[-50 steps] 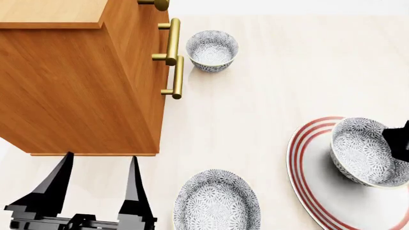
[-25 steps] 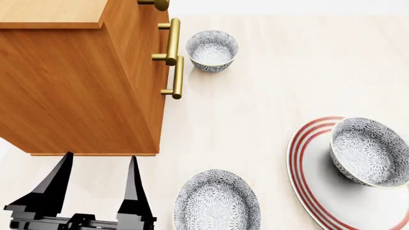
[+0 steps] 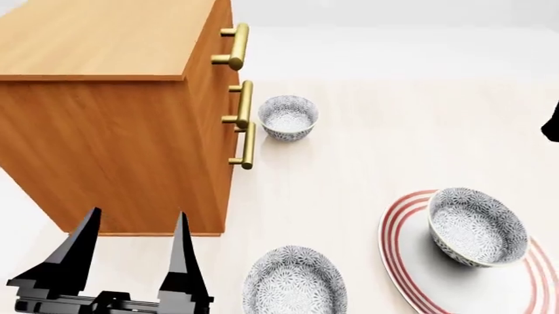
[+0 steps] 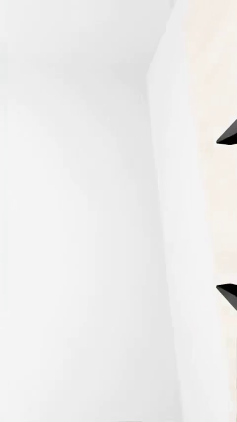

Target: Put the bowl in the middle on the plate.

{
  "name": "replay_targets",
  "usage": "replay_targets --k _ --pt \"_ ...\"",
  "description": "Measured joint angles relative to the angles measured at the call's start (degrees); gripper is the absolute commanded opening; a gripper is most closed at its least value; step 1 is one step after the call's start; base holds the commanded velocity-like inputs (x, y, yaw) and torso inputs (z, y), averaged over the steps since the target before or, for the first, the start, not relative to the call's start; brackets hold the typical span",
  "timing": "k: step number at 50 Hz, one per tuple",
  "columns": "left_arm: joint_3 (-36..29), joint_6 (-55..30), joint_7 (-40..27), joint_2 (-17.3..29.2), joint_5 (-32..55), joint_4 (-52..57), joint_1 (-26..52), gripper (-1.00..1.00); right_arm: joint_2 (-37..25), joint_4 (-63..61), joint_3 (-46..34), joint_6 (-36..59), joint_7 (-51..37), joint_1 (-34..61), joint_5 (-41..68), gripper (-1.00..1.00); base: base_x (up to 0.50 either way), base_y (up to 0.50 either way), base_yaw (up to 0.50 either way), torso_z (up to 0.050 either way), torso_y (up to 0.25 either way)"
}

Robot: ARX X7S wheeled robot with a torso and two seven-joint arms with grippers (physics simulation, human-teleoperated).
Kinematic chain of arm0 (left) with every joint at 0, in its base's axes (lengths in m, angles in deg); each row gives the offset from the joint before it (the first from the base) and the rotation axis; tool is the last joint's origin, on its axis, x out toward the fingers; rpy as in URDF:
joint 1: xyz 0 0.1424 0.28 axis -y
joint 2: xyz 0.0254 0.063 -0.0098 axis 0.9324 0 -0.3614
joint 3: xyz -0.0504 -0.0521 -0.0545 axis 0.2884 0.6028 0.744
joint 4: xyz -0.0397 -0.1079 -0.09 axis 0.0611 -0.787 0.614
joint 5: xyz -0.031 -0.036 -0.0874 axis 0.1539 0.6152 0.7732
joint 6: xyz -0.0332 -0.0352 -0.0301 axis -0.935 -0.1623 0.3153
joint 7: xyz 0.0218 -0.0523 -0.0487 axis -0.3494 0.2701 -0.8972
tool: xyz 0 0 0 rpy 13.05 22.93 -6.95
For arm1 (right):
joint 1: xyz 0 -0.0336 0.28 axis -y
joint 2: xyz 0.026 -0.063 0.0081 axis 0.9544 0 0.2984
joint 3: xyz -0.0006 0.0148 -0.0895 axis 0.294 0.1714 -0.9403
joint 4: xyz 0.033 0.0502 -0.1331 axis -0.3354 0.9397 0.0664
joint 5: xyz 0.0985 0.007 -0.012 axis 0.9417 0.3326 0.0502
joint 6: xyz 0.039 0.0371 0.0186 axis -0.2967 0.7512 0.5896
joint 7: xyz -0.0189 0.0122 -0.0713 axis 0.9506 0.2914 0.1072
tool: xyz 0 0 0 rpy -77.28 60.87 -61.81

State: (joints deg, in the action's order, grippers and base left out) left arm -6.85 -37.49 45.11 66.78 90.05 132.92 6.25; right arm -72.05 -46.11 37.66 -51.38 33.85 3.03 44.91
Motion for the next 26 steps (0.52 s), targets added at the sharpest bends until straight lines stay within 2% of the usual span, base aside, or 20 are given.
replay_targets --k 5,11,26 --pt "0.0 0.1 -0.1 0.1 0.1 0.0 0.0 1.00 4.5 -3.6 8.7 -0.1 0.7 -4.8 -5.3 1.00 0.00 0.00 0.00 -0.004 0.250" --pt "0.1 0.2 -0.2 0.2 0.2 0.0 0.1 1.00 8.5 -7.9 15.2 -1.1 1.3 -8.6 -10.8 1.00 0.00 0.00 0.00 -0.004 0.250" --pt "0.1 0.6 -0.4 0.3 0.3 -0.3 0.1 1.00 15.9 -16.0 21.4 -5.5 3.7 -15.0 -21.7 1.00 0.00 0.00 0.00 -0.004 0.250"
